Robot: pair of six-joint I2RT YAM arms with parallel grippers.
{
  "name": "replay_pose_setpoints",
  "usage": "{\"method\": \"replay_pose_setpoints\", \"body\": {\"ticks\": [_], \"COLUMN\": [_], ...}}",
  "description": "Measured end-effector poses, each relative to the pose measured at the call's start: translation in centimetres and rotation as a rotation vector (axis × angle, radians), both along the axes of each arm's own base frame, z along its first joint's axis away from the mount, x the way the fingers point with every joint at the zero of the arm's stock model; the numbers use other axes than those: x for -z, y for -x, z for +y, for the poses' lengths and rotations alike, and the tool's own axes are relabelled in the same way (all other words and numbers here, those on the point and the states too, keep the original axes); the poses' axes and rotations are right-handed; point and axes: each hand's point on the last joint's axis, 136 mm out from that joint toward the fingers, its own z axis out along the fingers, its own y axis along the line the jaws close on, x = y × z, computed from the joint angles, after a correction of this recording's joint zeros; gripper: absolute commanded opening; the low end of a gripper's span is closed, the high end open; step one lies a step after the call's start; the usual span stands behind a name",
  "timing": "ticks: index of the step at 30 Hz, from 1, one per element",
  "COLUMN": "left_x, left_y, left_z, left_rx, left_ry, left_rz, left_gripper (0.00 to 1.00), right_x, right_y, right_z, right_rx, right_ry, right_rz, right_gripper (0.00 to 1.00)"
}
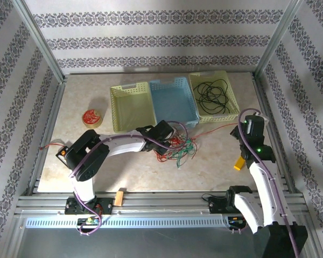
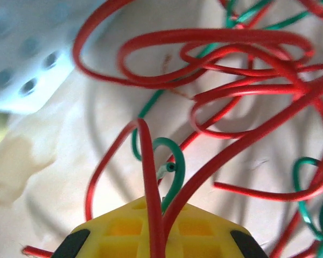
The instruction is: Untangle the cables
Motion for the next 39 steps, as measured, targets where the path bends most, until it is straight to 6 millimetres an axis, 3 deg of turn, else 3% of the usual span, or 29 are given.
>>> {"method": "replay_pose_setpoints", "body": {"ticks": [6,12,18,25,30,35,39], "left_x": [0.2,0.3,0.8,0.9,1.4,1.4,1.3], "left_y": [-0.2,0.6,1.9,2.9,2.8,3.1,3.3], "left_z": [4.8,6.7,11.0,13.2,15.5,15.5,14.2], "left_rx": [-0.158,-0.222,-0.339,-0.44,-0.568,-0.562,-0.499], "left_ry": [0.008,0.005,-0.002,0.004,0.002,0.025,0.062], "left_rz": [0.024,0.034,0.042,0.047,0.07,0.075,0.093], "left_gripper": [0.0,0.0,0.0,0.0,0.0,0.0,0.0], "right_x": [-1.1,-2.2,-4.6,-4.2,-6.9,-9.0,-12.7], "right_y": [1.6,1.4,1.0,0.4,0.7,-1.2,-3.5], "right_z": [-5.6,-7.1,-8.5,-9.3,-11.0,-9.2,-4.4], "right_rx": [0.2,0.247,0.296,0.33,0.378,0.272,0.056], "right_ry": [-0.066,-0.122,-0.155,-0.23,-0.227,-0.249,-0.258], "right_rz": [-0.035,-0.069,-0.133,-0.138,-0.21,-0.247,-0.302], "right_gripper": [0.0,0.0,0.0,0.0,0.0,0.0,0.0]}}
